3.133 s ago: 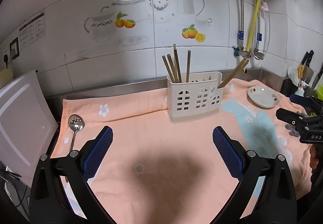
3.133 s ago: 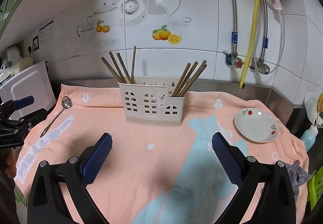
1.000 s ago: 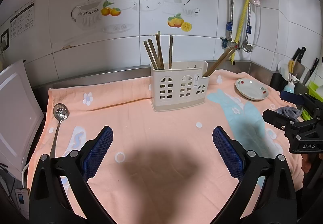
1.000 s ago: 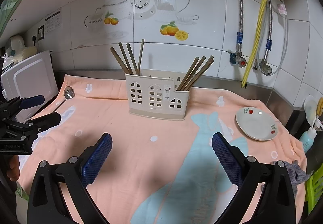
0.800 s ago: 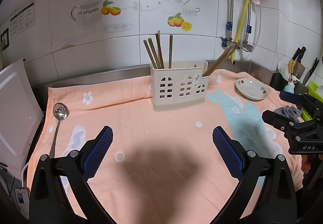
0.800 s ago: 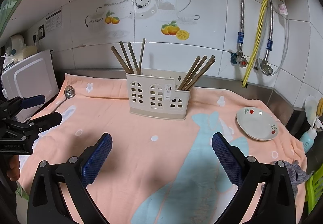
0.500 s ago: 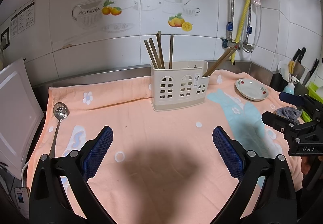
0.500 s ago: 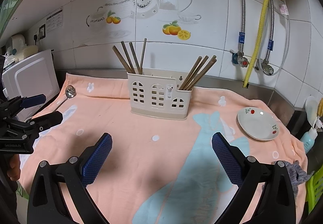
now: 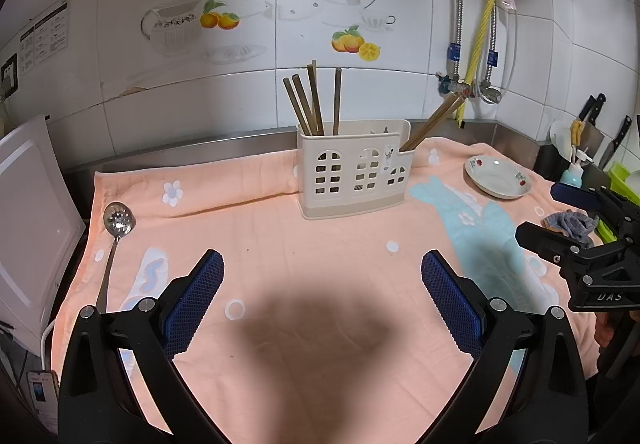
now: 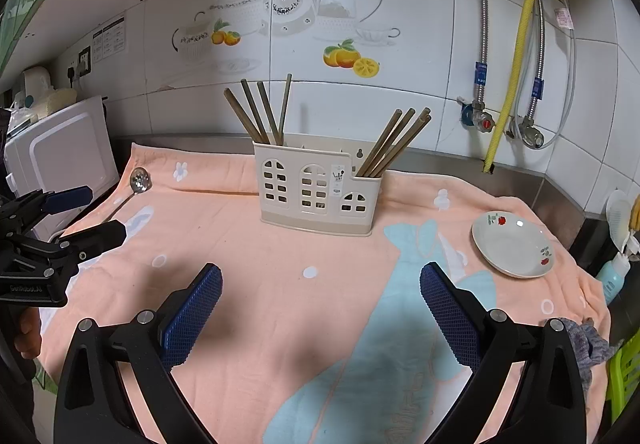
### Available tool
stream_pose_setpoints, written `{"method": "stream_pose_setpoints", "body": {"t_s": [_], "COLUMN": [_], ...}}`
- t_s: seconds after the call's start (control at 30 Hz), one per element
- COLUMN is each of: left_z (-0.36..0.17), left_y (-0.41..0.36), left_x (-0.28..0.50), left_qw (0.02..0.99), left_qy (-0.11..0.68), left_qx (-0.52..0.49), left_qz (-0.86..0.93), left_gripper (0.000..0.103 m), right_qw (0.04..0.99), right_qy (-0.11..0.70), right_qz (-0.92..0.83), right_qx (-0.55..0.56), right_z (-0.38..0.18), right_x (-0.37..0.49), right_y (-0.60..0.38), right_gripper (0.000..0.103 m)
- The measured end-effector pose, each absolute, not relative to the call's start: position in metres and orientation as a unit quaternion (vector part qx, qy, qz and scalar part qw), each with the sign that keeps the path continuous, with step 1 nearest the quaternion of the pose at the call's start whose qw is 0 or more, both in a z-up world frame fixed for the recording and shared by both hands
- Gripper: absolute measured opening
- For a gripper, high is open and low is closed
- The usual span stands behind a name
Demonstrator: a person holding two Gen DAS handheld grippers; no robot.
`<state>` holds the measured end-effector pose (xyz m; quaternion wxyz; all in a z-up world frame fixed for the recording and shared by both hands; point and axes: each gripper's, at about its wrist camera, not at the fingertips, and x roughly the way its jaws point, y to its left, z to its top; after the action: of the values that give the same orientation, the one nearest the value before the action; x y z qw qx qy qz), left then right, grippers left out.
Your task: Organize utensils
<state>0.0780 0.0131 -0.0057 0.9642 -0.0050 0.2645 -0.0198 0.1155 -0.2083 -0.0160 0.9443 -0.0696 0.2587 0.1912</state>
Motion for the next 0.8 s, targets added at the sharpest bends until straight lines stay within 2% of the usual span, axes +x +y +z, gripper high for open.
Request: {"method": "stream_pose_setpoints", "body": {"t_s": [0.8], "left_z": [-0.0075], "left_y": [0.0120], "left_x": [0.0782], "left_qw": [0.964], "left_qy": [0.263], "left_qx": [-0.006], "left_qz": [-0.020], "left_gripper": [0.098], "right_qw": [0.944], "right_qy": [0.259], "right_qz": [0.192], "right_qx": [-0.070], "right_z": [-0.0176], "right_x": [0.1155], "right_y": [-0.2068], "right_gripper": [0.096]}}
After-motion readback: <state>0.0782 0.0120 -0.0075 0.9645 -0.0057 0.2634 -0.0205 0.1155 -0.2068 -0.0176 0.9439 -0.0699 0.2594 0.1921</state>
